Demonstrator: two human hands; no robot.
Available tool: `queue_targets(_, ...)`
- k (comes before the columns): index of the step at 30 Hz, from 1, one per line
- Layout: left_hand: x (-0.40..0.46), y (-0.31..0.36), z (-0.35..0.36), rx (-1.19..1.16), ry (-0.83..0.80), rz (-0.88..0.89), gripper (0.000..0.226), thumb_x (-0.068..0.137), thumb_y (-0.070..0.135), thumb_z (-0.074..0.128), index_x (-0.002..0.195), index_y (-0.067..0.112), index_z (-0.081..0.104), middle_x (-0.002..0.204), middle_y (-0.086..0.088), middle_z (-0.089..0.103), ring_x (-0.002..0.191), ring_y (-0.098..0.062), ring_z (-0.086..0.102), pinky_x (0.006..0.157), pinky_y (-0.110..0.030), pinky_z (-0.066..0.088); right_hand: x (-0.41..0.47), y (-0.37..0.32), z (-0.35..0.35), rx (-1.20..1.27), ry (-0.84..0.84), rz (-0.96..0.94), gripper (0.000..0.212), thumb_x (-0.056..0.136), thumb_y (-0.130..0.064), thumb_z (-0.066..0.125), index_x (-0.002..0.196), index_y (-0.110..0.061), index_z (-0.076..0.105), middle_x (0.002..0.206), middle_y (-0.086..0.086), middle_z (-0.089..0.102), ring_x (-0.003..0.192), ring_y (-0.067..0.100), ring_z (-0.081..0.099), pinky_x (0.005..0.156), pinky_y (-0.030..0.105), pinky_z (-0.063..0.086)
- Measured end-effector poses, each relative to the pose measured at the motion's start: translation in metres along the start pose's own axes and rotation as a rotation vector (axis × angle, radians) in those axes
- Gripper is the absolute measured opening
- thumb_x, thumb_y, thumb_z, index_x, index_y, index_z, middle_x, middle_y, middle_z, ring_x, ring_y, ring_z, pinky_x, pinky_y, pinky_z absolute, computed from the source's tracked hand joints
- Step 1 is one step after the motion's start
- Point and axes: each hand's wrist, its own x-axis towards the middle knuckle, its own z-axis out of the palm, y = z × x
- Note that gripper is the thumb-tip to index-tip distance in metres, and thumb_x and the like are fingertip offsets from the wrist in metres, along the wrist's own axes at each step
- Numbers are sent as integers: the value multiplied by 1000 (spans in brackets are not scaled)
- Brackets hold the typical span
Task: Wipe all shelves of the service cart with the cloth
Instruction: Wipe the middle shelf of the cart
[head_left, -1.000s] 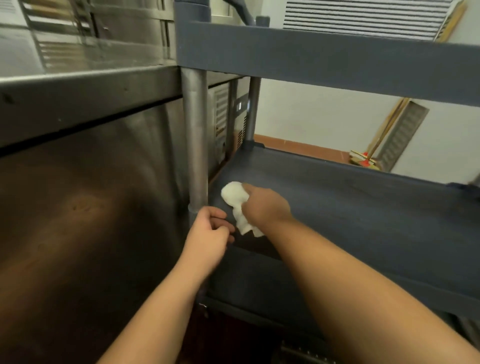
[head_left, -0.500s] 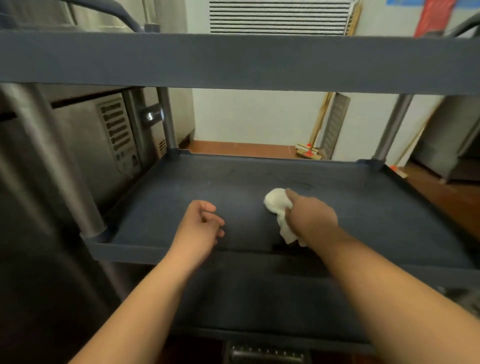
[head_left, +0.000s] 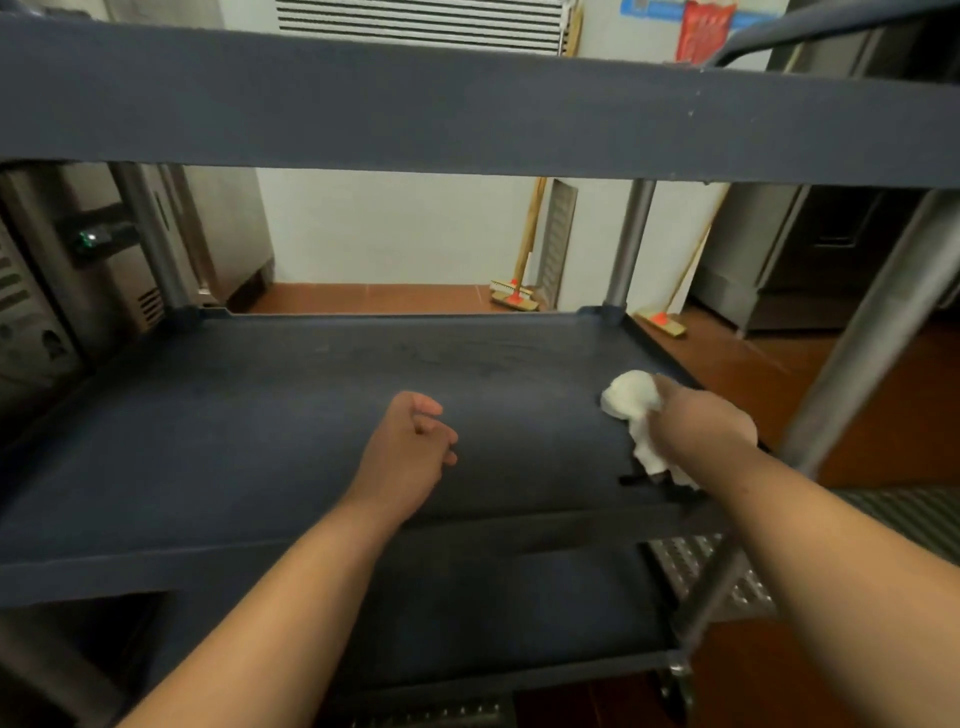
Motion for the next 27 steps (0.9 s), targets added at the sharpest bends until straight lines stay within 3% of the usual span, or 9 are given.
queue_targets(2, 3, 1, 3, -4, -6, 0, 29, 85, -4, 41, 89, 24, 46, 80, -5, 62, 61, -17, 60, 57, -31, 43, 17, 20, 3, -64, 156, -28, 46, 100, -24, 39, 146, -23, 39, 128, 15, 61, 111, 36, 60, 91, 48, 49)
queue_targets(4, 6, -2, 0, -6, 2, 9, 29, 84, -4, 42, 89, 24, 47, 79, -6, 62, 62, -19, 60, 60, -34, 45, 28, 31, 6, -1, 235, -39, 35, 100, -22, 40, 134, -15, 48, 121, 16, 63, 108, 37, 62, 87, 47, 52)
queue_targets(9, 8, -9, -38, 0, 38, 44, 28, 87, -6, 42, 90, 21, 47, 81, -8, 61, 62, -19, 59, 61, -32, 44, 21, 3, 15, 57, 175, -26, 34, 94, -34, 46, 119, -14, 59, 109, 15, 66, 96, 37, 64, 83, 45, 55)
queue_targets(11, 6, -12, -63, -49, 79, 37, 29, 88, -9, 41, 90, 20, 46, 81, -9, 59, 62, -19, 57, 57, -30, 42, 11, -21, 18, 73, 144, -63, 35, 93, -37, 44, 110, -13, 62, 102, 14, 66, 88, 35, 63, 75, 39, 53)
queue_targets(14, 1, -21, -106, -112, 147, 5, 31, 87, -10, 42, 89, 21, 46, 82, -9, 58, 62, -20, 56, 56, -30, 41, -11, -71, 30, 121, 97, -134, 34, 89, -37, 44, 98, -10, 64, 92, 12, 66, 74, 30, 58, 65, 33, 45)
queue_targets(19, -16, -38, -184, -139, 266, -15, 33, 86, -12, 40, 88, 21, 45, 79, -9, 59, 59, -20, 55, 54, -29, 40, -68, -185, 61, 128, 49, -277, 38, 91, -37, 54, 117, -10, 63, 113, 14, 67, 100, 35, 64, 72, 36, 47)
queue_targets(23, -33, -56, -248, -218, 376, -10, 32, 88, -12, 39, 90, 19, 47, 75, -5, 60, 53, -12, 56, 51, -26, 40, -121, -282, 85, 84, -35, -377, 41, 91, -33, 59, 123, -7, 62, 116, 14, 65, 103, 35, 64, 78, 41, 52)
queue_targets(25, -42, -65, -272, -277, 395, -8, 29, 90, -12, 39, 96, 14, 48, 76, -5, 60, 51, -7, 57, 48, -24, 40, -149, -325, 94, 89, -80, -435, 40, 95, -33, 55, 124, -5, 60, 108, 12, 64, 93, 31, 64, 75, 39, 51)
queue_targets(27, -49, -70, -290, -313, 411, 10, 27, 90, -12, 40, 98, 13, 49, 77, -6, 61, 52, -9, 58, 48, -24, 40, -173, -361, 102, 117, -111, -485, 34, 100, -33, 47, 108, -3, 61, 91, 8, 61, 75, 24, 61, 62, 29, 49)
